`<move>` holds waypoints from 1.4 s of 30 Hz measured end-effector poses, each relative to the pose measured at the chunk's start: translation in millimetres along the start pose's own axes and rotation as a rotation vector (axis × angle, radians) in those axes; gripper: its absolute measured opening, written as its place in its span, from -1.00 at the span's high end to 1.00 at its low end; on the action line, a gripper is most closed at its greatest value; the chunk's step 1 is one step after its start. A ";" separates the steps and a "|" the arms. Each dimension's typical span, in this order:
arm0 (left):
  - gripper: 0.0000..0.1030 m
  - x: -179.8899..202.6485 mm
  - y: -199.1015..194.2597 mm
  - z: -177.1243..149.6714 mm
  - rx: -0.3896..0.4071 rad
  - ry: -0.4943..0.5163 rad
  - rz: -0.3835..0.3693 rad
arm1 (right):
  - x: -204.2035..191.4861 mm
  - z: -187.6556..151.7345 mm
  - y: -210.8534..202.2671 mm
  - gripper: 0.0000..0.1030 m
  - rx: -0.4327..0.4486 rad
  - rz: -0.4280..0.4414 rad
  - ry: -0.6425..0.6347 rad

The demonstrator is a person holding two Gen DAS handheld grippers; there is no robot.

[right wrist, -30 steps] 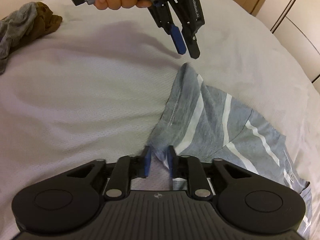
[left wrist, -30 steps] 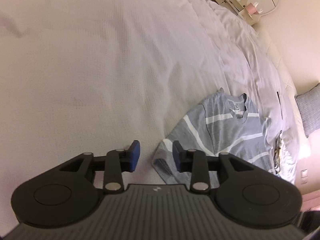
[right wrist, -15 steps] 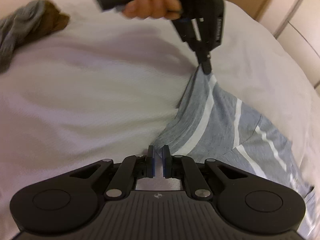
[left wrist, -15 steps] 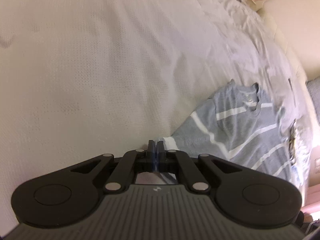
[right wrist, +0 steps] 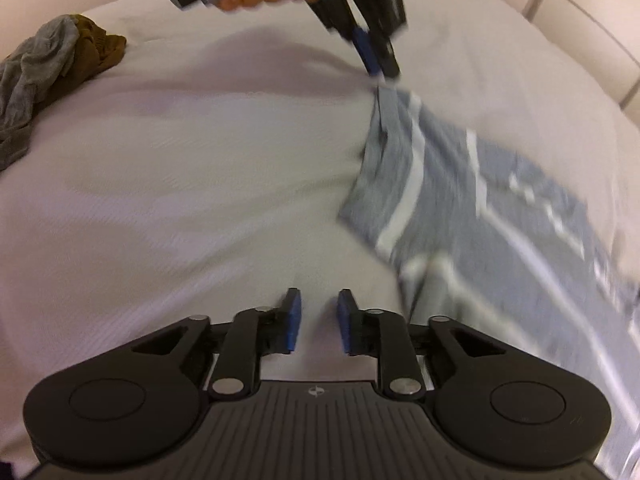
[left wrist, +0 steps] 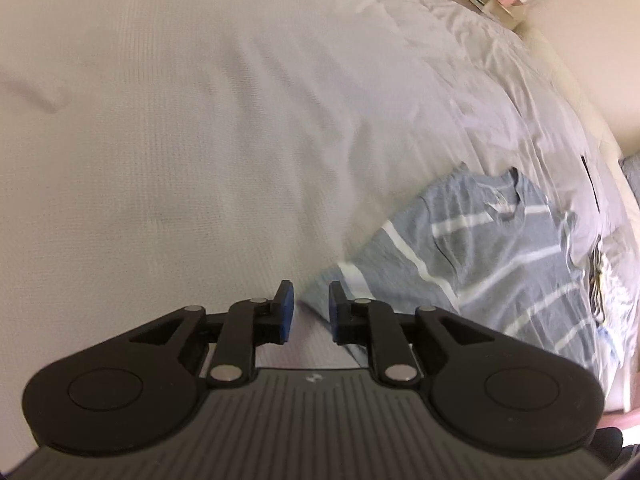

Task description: Fold clothes

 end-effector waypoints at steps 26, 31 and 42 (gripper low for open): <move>0.21 267.6 7.7 -310.7 -0.278 0.114 0.052 | 135.3 -351.0 -203.4 -0.07 -0.266 -0.175 0.778; 0.17 303.2 19.7 -344.3 -0.299 0.411 0.156 | 163.8 -398.2 -203.0 -0.07 -0.259 -0.099 0.940; 0.38 325.6 40.9 -368.1 -0.320 0.686 0.172 | 160.5 -435.7 -156.2 -0.07 -0.273 0.028 0.922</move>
Point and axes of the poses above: each gripper's, at about its wrist camera, not at the fingertips, and y roughly the way its jaws point, x to its right, z to its top, the point moved 8 cm from there along y, roughly the way its jaws point, and after that the axes turned 11 degrees about -z, right-handed, at the moved point
